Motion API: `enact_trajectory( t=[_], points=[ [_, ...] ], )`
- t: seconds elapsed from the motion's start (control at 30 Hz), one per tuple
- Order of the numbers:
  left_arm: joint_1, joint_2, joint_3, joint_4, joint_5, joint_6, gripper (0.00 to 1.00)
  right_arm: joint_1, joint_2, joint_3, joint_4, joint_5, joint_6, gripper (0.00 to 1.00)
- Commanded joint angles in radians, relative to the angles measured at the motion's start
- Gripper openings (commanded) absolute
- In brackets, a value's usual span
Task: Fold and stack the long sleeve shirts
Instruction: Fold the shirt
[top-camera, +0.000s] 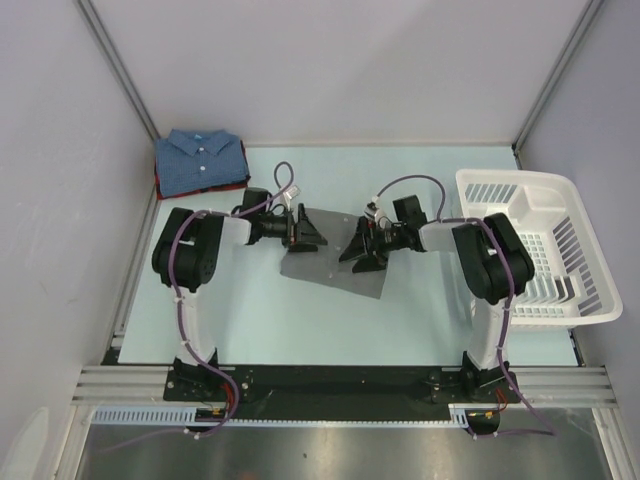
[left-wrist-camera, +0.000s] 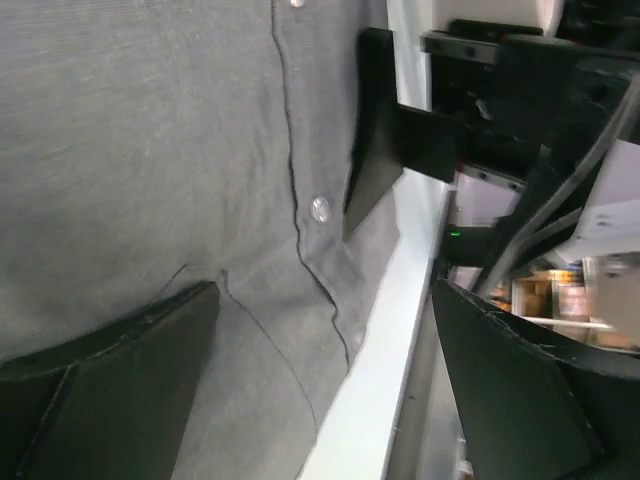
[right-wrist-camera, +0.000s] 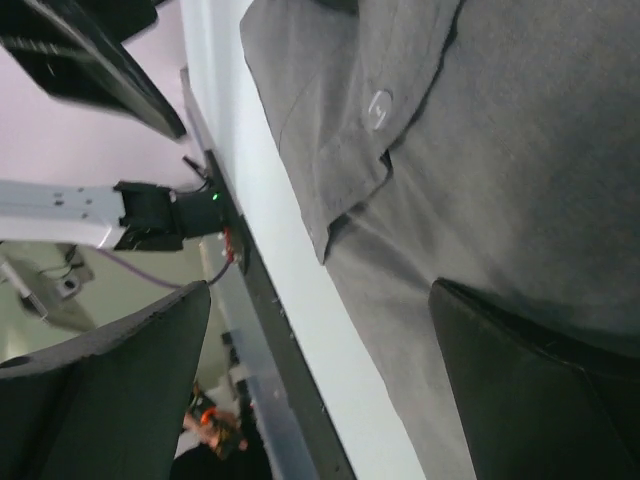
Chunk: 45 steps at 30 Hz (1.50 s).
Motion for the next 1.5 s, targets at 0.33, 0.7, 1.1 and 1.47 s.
enact_trajectory(
  t=[0.33,0.7,1.1,1.47],
  points=[
    [0.267,-0.396,-0.306,-0.137,-0.058,0.166,1.00,-0.111,0.146,0.353,-0.481,0.169,-0.460,1.00],
    [0.318,-0.446,-0.354,-0.185,-0.069,0.220,0.88,0.031,-0.061,0.445,-0.613,0.202,-0.549,1.00],
    [0.199,-0.280,-0.280,-0.107,-0.011,0.180,0.89,0.105,0.034,0.388,-0.378,0.216,-0.440,1.00],
    [0.156,-0.336,-0.303,-0.096,0.005,0.186,0.80,0.082,0.165,0.378,-0.281,0.182,-0.279,1.00]
  ],
)
